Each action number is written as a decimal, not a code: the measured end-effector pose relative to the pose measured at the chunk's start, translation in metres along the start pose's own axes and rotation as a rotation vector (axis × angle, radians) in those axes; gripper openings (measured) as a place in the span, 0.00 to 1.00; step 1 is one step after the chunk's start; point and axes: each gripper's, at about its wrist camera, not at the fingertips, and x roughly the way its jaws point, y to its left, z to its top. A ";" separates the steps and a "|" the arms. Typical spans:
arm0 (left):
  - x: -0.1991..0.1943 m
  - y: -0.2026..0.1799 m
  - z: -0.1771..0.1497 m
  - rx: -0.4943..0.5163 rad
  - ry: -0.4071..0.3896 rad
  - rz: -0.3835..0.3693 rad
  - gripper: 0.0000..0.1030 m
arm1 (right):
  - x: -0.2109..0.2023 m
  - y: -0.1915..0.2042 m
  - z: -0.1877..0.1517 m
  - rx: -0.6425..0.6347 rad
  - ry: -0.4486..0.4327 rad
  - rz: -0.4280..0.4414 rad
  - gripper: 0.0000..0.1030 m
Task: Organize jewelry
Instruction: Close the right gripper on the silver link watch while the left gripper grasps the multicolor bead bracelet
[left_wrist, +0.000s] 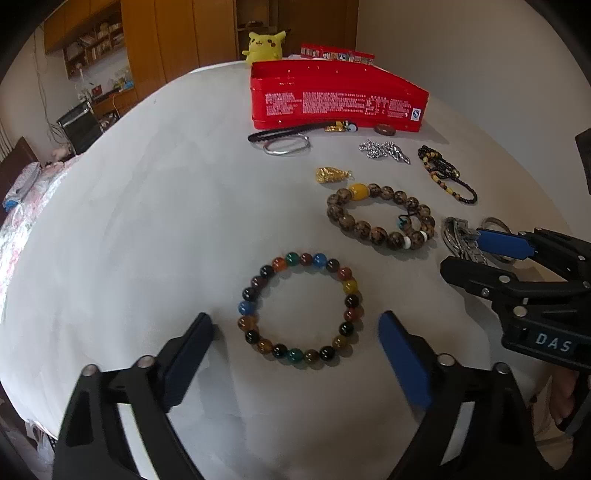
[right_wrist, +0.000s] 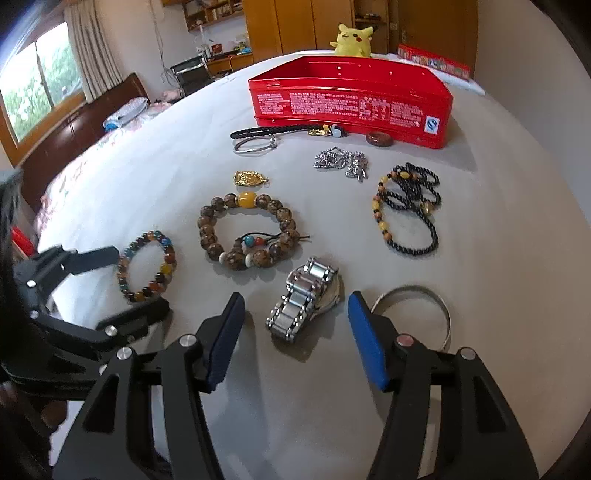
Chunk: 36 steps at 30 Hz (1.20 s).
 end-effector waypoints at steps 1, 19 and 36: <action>-0.001 0.001 0.000 0.004 -0.006 0.005 0.71 | 0.002 0.000 0.001 -0.009 -0.003 -0.005 0.45; -0.024 0.025 0.012 -0.076 -0.066 -0.129 0.00 | -0.008 -0.004 0.003 0.010 -0.027 0.074 0.30; 0.013 -0.013 0.019 0.033 0.079 -0.151 0.83 | -0.015 -0.018 -0.004 0.059 -0.041 0.102 0.30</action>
